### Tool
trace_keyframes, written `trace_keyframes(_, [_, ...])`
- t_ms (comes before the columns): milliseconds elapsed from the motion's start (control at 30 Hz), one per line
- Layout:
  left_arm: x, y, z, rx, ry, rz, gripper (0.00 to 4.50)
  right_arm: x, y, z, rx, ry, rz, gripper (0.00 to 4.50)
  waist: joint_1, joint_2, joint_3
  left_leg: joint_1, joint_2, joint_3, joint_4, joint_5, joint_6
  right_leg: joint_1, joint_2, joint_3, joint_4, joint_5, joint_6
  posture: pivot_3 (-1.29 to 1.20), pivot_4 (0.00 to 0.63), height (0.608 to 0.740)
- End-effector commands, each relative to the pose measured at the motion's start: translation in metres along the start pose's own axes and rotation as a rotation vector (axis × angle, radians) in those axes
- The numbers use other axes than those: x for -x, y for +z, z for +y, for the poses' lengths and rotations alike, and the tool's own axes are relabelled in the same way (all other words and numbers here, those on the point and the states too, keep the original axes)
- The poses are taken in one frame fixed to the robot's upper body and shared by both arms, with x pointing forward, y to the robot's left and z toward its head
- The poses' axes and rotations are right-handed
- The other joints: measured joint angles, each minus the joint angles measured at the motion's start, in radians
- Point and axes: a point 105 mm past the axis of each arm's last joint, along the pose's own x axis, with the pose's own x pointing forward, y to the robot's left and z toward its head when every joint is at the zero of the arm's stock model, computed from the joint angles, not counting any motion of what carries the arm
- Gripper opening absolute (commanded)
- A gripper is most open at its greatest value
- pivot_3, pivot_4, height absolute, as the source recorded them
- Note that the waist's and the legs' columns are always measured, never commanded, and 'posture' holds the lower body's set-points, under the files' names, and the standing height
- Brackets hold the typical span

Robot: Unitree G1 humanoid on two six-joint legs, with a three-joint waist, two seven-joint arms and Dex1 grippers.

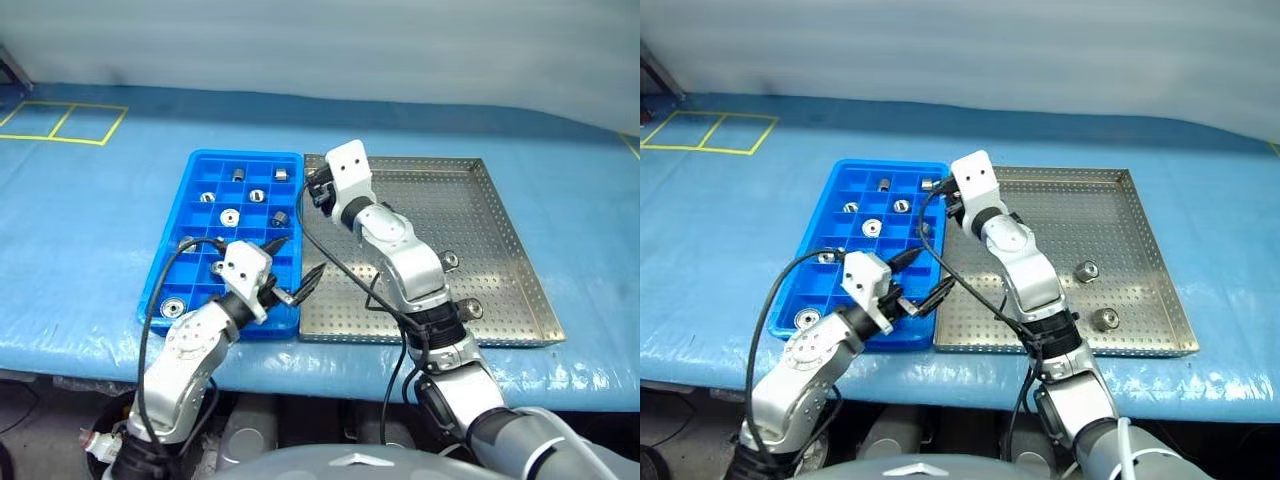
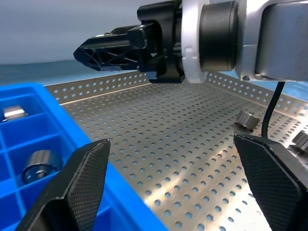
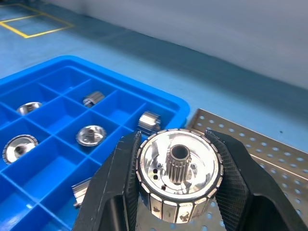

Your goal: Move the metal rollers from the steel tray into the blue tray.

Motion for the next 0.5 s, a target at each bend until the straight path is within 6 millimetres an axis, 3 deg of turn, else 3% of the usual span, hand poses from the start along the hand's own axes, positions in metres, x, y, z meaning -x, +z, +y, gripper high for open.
trace_keyframes(33, [0.010,0.019,0.000,-0.072,0.017,-0.067,4.50,-0.001,0.020,0.018,0.013,0.079,-0.071,1.72,0.011,0.000,0.000,0.000,0.000,0.000,0.000,0.000,0.000,0.000,0.000,0.000,0.000,0.000,0.000,0.40,0.150,0.740])
trace_keyframes(300, [0.023,0.016,0.001,-0.078,0.044,-0.043,4.50,-0.005,0.010,0.049,-0.027,0.205,-0.039,1.72,0.057,0.000,0.000,0.000,0.001,0.000,-0.002,0.000,0.000,-0.001,-0.001,-0.001,-0.001,0.000,0.000,0.45,0.150,0.740])
trace_keyframes(500, [0.025,0.013,0.001,-0.072,0.070,-0.031,4.50,-0.008,-0.012,0.051,-0.051,0.221,0.029,1.72,0.090,0.000,0.000,-0.001,0.001,0.000,-0.002,0.000,-0.001,-0.001,-0.001,-0.002,-0.002,-0.001,-0.001,0.47,0.150,0.740])
